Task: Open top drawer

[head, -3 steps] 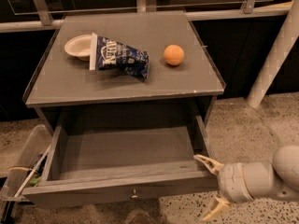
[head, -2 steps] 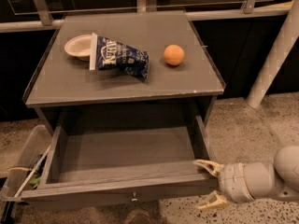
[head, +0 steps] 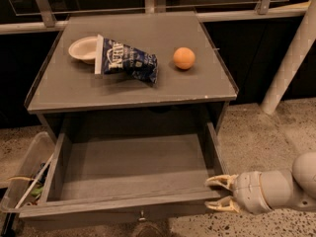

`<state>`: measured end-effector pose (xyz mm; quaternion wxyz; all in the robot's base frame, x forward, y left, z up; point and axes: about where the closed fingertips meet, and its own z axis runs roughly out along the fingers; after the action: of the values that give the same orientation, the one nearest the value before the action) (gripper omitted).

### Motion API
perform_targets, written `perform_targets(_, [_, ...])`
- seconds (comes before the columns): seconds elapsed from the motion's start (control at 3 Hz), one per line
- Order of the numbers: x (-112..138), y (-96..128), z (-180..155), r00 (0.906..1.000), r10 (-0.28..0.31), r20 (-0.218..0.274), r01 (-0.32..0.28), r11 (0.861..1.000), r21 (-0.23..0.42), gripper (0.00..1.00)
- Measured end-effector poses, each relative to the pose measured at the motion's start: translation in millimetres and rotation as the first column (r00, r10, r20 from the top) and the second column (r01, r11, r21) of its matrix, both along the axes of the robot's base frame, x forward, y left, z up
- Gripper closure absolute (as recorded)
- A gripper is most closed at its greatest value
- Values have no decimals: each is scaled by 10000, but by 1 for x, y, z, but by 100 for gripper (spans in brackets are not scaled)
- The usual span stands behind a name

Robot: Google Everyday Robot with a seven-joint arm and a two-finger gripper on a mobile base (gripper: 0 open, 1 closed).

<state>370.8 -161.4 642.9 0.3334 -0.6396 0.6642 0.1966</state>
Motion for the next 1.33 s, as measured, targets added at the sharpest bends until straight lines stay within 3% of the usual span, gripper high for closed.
perform_targets(0.33, [0, 0, 2, 10000, 0, 0, 0, 10000, 0, 100])
perform_targets(0.67, [-17, -5, -2, 10000, -16, -64, 16, 10000, -8, 100])
perform_targets(1.0, [-17, -5, 1, 10000, -16, -64, 16, 10000, -8, 100])
perform_targets(1.33, [-29, -8, -2, 9999, -47, -96, 47, 10000, 4, 82])
